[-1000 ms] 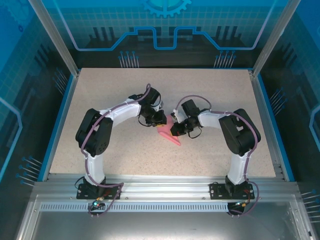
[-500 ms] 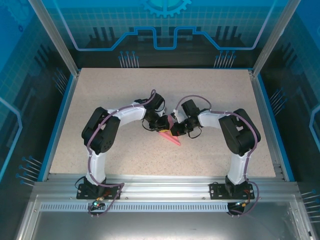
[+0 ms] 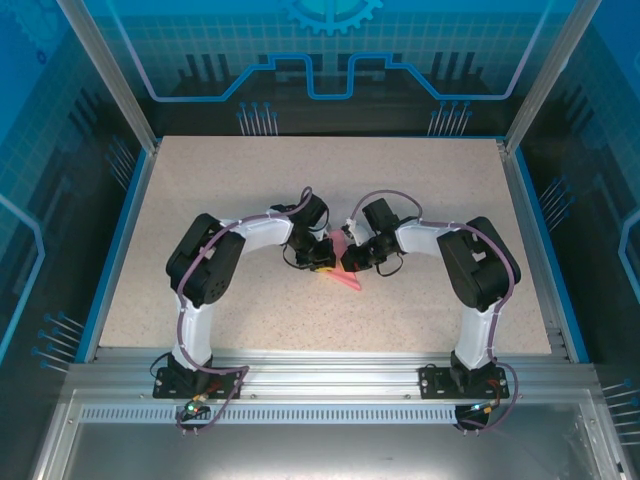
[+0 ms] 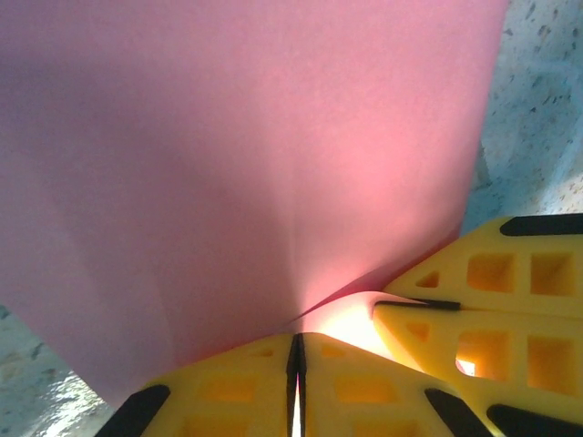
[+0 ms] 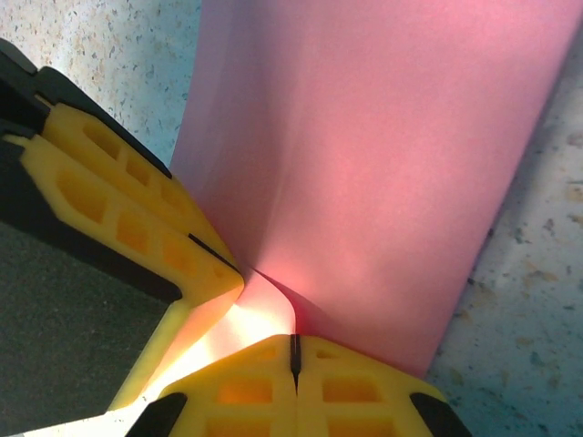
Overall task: Fold a paper plane with a square sheet of paper (fold left side to right side)
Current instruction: Third fold the triangle at the center of the table.
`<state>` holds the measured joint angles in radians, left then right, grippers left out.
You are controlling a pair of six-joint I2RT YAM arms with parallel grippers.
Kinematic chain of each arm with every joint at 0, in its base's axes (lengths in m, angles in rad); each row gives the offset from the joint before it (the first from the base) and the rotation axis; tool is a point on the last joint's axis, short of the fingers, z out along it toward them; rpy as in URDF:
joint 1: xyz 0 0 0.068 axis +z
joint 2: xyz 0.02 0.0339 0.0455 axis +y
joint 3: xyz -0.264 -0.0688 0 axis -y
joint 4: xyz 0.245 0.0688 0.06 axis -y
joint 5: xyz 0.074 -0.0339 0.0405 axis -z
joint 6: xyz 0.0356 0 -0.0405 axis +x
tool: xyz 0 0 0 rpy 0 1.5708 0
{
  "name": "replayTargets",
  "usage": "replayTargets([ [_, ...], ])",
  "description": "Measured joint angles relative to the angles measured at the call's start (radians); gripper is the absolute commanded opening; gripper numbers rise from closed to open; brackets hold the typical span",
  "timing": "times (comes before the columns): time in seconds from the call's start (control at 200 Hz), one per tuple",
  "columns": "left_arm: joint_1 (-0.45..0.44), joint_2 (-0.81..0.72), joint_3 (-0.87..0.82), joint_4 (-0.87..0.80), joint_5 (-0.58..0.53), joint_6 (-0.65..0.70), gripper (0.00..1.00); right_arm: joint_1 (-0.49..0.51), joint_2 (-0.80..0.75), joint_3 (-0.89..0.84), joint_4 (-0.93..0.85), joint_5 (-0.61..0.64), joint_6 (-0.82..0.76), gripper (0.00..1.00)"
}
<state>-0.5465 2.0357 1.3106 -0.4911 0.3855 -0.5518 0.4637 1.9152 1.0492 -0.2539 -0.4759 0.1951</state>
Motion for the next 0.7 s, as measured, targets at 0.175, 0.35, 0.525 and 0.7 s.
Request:
replayTargets([
  [0.175,-0.002,0.0,-0.006,0.006,-0.005,0.0,0.13,-0.001,-0.004,0.0,0.0,-0.001,0.013,0.15],
  [0.35,-0.005,0.0,-0.005,0.005,-0.014,0.001,0.13,-0.005,-0.04,-0.003,-0.042,0.019,0.031,0.28],
  [0.525,-0.006,0.0,-0.004,0.003,-0.015,0.001,0.13,-0.026,-0.14,-0.029,-0.095,0.055,0.042,0.33],
  [0.7,-0.008,0.0,0.0,-0.001,-0.023,0.001,0.12,-0.026,-0.208,-0.072,-0.112,0.021,0.065,0.28],
])
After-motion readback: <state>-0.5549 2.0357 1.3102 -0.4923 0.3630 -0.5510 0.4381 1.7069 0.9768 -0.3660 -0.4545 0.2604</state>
